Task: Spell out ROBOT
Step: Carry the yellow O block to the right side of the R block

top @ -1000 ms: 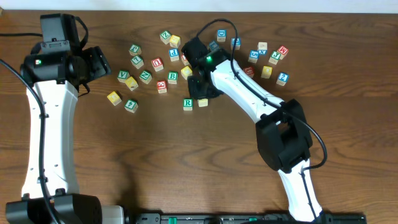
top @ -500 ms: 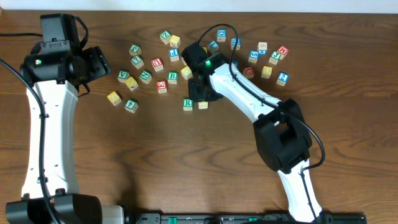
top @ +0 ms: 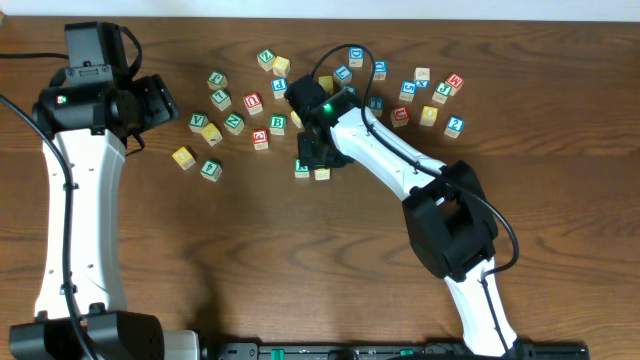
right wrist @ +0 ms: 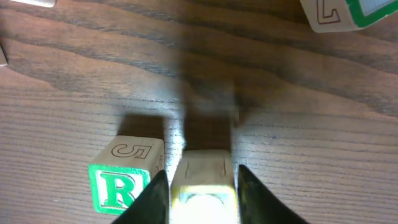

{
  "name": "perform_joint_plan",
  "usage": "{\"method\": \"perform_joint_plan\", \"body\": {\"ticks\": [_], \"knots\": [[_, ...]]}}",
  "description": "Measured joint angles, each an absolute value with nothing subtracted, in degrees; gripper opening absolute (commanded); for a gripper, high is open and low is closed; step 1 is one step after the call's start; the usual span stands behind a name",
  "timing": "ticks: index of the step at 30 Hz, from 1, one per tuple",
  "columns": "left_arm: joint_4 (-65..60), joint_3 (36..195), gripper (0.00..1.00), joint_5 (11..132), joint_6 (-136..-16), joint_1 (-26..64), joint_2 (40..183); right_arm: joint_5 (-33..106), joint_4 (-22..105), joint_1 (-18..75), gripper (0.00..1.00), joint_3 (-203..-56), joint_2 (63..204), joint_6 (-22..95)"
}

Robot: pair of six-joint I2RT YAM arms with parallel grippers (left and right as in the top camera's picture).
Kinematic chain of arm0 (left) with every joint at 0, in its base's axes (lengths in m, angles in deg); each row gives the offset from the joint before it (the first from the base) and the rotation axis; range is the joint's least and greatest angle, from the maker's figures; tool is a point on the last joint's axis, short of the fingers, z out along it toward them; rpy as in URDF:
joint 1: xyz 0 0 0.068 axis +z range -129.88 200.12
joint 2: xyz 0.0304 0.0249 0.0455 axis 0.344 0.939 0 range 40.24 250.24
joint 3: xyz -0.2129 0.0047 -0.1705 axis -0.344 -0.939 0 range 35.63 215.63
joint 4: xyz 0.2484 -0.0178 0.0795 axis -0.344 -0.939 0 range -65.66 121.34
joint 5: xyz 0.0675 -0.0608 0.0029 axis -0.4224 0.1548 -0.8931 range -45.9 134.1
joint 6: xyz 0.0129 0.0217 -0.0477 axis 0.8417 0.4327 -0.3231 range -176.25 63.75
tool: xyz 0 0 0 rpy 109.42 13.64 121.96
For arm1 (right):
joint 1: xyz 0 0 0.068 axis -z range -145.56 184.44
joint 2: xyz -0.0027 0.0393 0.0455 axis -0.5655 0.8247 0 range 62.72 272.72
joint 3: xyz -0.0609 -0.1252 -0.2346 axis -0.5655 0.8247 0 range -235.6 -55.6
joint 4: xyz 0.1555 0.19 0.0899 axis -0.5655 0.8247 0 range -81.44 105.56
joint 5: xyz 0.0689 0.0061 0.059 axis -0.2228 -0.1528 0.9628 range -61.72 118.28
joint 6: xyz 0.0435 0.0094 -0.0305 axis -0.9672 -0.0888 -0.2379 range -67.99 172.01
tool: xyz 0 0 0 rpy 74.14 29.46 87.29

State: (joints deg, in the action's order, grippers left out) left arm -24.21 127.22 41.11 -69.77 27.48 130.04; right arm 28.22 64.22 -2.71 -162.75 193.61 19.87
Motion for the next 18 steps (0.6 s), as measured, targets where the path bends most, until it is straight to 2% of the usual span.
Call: {"method": "perform_joint_plan", "body": {"ticks": [18], "knots": [[-24.1, 127.2, 0.79, 41.1, -69.8, 27.5, 130.0, 28.3, 66.3, -2.5, 0.34, -163.2, 193.6, 19.7]]}}
